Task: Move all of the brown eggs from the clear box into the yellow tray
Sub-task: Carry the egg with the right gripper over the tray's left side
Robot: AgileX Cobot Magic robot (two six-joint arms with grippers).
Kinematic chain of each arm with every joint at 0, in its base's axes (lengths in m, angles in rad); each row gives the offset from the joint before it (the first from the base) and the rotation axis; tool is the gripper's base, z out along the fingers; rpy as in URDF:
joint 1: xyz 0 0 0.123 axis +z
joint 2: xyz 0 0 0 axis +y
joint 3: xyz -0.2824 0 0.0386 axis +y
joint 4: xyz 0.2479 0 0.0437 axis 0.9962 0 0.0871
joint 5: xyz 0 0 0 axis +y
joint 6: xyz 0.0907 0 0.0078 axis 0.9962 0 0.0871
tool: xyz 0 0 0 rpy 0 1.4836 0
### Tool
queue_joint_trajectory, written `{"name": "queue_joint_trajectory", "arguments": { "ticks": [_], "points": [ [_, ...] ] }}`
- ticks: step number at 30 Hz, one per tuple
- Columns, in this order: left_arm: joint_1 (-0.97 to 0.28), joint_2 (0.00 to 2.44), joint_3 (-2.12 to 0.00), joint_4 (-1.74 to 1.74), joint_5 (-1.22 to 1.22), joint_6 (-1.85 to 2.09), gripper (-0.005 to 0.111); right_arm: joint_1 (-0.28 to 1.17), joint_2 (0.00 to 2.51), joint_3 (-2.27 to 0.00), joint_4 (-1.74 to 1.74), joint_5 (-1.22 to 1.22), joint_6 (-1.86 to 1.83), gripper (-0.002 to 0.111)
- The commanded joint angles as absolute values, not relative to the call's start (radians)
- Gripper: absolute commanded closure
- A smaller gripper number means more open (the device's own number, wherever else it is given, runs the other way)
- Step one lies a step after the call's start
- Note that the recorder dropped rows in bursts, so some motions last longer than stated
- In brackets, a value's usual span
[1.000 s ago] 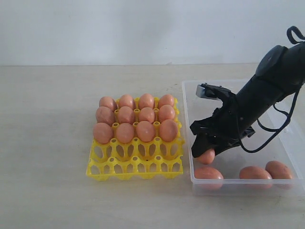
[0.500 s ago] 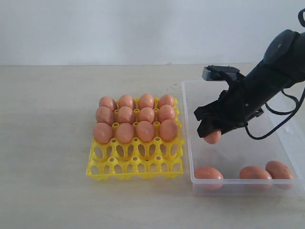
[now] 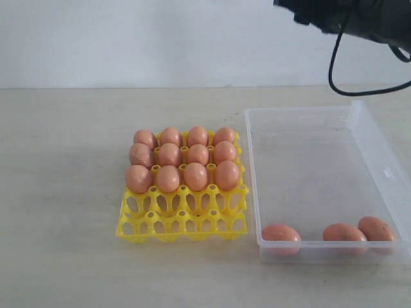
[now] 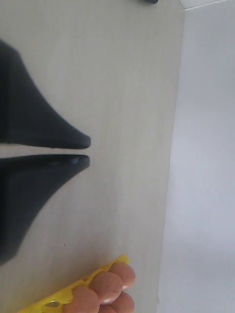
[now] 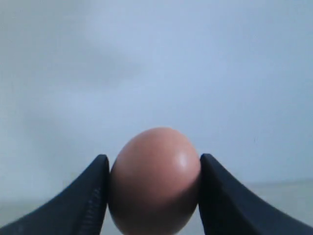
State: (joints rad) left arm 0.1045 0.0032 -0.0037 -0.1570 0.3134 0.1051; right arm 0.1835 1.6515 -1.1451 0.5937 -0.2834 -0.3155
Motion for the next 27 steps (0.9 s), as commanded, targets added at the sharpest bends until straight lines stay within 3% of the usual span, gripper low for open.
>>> {"name": "queue_joint_trajectory", "arguments": {
  "ticks": [1, 8, 14, 21, 27],
  "points": [
    [0.105, 0.0, 0.0, -0.158, 0.314, 0.109, 0.103, 0.208, 1.651, -1.154, 0.361, -0.584, 0.048, 0.108],
    [0.105, 0.0, 0.0, -0.158, 0.314, 0.109, 0.103, 0.208, 1.651, -1.16, -0.593, -0.866, 0.67, 0.108],
    [0.105, 0.0, 0.0, -0.158, 0.314, 0.109, 0.103, 0.283, 1.682, -1.16, -1.119, -0.792, 0.936, 0.108],
    [0.105, 0.0, 0.0, -0.158, 0.314, 0.109, 0.103, 0.437, 1.786, -1.16, -1.193, -0.777, 0.964, 0.108],
    [0.105, 0.0, 0.0, -0.158, 0.314, 0.109, 0.103, 0.483, 1.822, -1.107, -1.018, -0.817, 0.916, 0.109]
  ]
}}
